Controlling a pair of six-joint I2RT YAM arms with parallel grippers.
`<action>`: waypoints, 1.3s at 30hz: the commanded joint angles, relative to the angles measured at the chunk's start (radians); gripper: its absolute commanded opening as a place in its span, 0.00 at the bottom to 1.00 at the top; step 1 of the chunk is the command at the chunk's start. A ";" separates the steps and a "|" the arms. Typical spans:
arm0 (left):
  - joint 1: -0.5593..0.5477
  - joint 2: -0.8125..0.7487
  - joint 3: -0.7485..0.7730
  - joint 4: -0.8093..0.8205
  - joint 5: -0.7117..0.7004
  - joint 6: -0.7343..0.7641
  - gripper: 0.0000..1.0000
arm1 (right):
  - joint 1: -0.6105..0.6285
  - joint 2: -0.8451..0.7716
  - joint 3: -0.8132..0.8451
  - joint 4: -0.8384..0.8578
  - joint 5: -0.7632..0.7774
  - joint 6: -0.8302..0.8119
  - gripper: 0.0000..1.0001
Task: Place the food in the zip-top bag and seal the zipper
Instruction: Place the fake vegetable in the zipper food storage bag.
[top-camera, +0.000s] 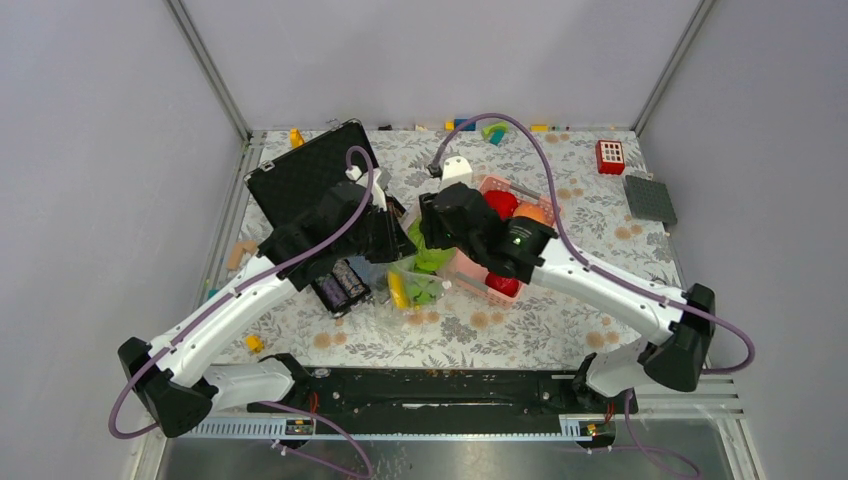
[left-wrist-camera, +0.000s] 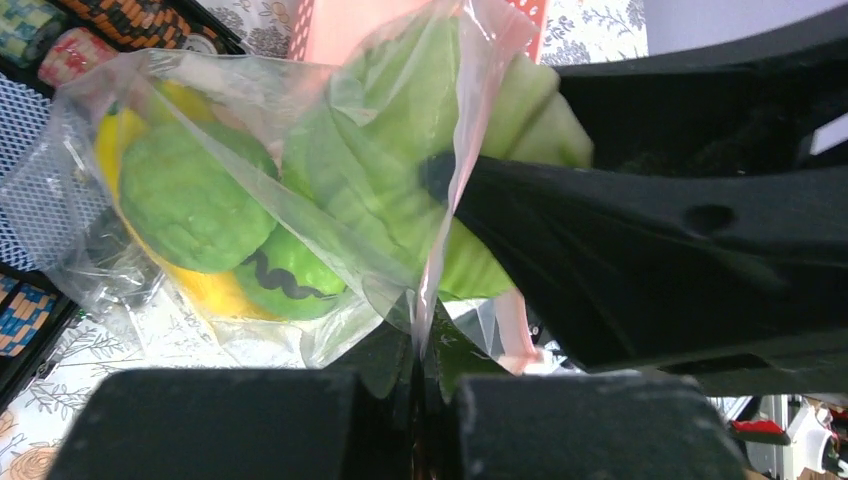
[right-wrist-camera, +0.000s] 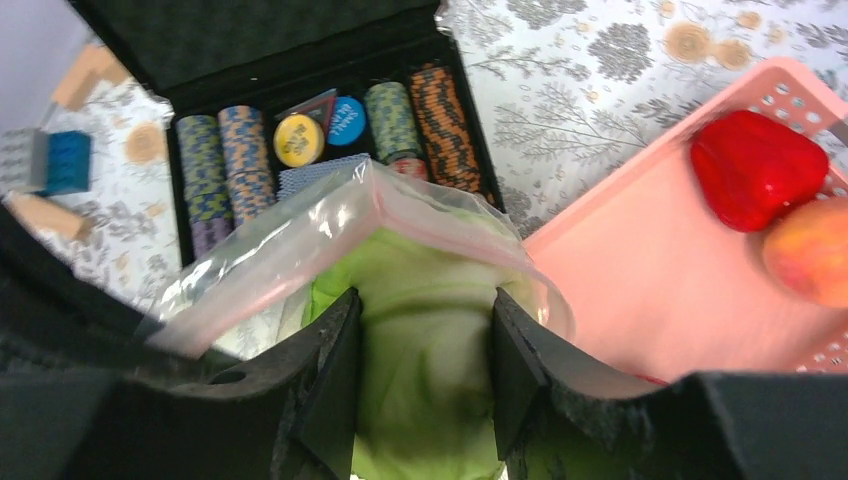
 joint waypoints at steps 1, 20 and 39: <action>-0.015 -0.015 0.034 0.091 0.058 -0.003 0.00 | 0.048 0.072 0.105 -0.106 0.295 0.078 0.14; -0.022 -0.118 -0.024 0.184 0.110 -0.011 0.00 | 0.067 0.033 0.066 -0.131 0.477 0.066 0.25; -0.023 -0.105 -0.062 0.185 0.042 -0.027 0.00 | 0.067 -0.189 -0.047 0.030 -0.084 -0.127 0.99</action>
